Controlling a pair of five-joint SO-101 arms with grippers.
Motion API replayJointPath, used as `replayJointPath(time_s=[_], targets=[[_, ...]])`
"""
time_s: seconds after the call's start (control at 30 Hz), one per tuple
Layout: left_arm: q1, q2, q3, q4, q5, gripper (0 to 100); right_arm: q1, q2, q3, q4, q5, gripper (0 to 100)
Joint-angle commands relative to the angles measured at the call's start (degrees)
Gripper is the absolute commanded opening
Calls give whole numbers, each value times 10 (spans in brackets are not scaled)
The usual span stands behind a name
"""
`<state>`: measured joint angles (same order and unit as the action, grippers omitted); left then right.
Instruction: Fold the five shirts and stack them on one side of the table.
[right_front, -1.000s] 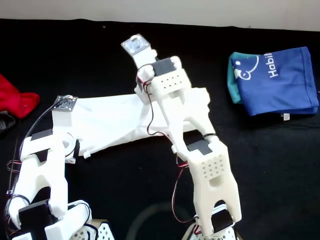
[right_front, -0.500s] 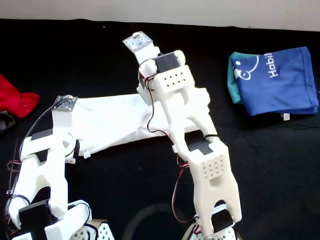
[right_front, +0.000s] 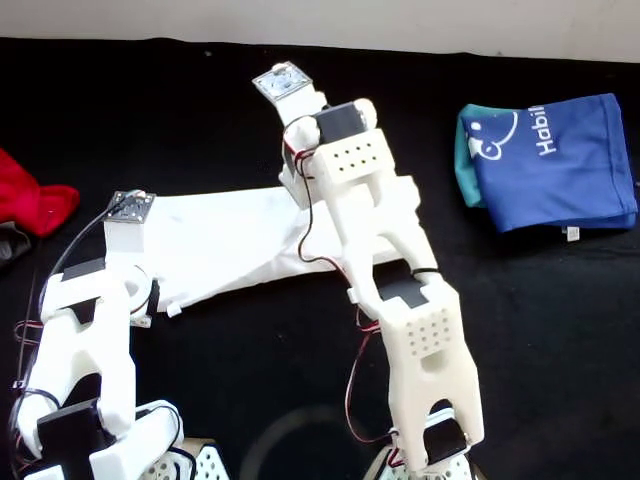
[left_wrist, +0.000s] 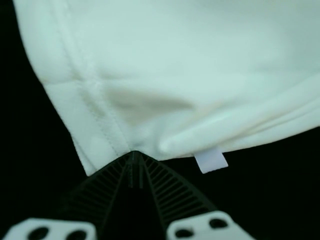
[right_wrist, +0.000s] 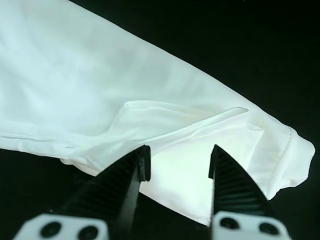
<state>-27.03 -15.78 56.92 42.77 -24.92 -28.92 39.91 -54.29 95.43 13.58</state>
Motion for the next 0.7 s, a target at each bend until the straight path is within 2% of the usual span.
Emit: replayJointPath(time_s=[0.0,0.07,0.33,0.47,0.67], targets=[[-5,0,2,-14,-4,10,9,-5,-51,21,-2,4],[-5,0,2,-14,-4,10,15,-5,-66,39,-2,29],[-5,0,2,-14,-4,10,42,0,-127,46,-2,17],[-5,0,2,-14,-4,10,36,0,-55,51,-2,12],[-5,0,2,-14,-4,10,-22,0,59,23,-2,6]])
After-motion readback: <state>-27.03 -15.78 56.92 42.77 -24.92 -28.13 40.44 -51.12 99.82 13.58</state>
